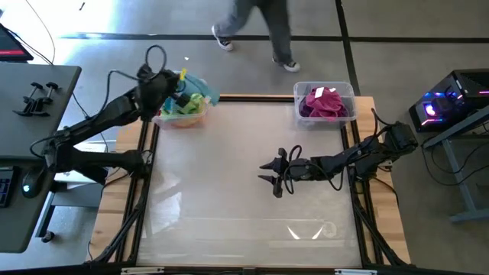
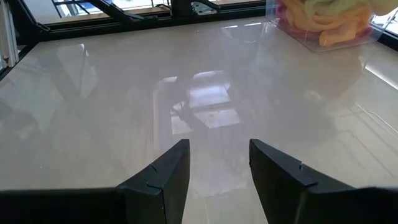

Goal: Sort towels by color in basket
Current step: Put the blue microfiber towel into the left transparent bin

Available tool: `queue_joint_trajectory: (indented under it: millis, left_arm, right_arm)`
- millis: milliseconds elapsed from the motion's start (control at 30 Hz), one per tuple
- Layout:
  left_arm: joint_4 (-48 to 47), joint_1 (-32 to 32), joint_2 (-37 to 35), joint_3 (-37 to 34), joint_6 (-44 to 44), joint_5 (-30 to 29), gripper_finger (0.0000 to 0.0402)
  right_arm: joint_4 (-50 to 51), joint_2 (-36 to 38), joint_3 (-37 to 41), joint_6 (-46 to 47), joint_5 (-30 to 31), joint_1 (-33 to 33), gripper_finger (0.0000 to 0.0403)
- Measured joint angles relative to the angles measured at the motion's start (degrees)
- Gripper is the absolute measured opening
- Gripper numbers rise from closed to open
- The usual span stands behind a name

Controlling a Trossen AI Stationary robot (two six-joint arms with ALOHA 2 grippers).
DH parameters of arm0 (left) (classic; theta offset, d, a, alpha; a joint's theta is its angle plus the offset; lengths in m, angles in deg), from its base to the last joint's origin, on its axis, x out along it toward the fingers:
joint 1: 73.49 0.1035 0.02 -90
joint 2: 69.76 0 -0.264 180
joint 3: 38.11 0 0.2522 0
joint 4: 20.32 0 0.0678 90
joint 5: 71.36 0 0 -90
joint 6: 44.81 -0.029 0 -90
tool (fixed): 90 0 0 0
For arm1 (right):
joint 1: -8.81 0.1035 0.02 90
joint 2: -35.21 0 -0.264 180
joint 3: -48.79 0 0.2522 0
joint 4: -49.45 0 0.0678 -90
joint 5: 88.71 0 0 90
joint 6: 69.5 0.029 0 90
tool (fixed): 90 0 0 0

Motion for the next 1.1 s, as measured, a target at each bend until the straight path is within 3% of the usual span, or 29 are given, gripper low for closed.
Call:
queue_joint_trajectory:
  millis: [233,367,700,900,1100]
  left_arm:
    - [-4.9,4.6,5.5,0.0,-1.4,0.0,0.0000]
    - [-8.0,5.7,7.2,0.0,2.2,0.0,0.0004]
    - [-19.6,10.6,6.8,0.0,16.2,-1.3,0.0085]
    - [-22.5,12.1,5.9,1.2,20.9,4.5,0.0118]
    - [-27.2,12.1,5.9,5.7,24.4,4.8,0.0141]
  right_arm:
    - [1.6,0.0,0.0,0.0,0.0,0.0,0.0160]
    - [1.6,0.0,0.0,0.2,0.0,0.0,0.0160]
    - [1.6,0.0,0.0,1.2,0.0,0.0,0.0160]
    - [1.6,0.0,0.0,1.1,0.0,0.0,0.0160]
    - [1.6,0.0,0.0,1.2,1.4,0.0,0.0160]
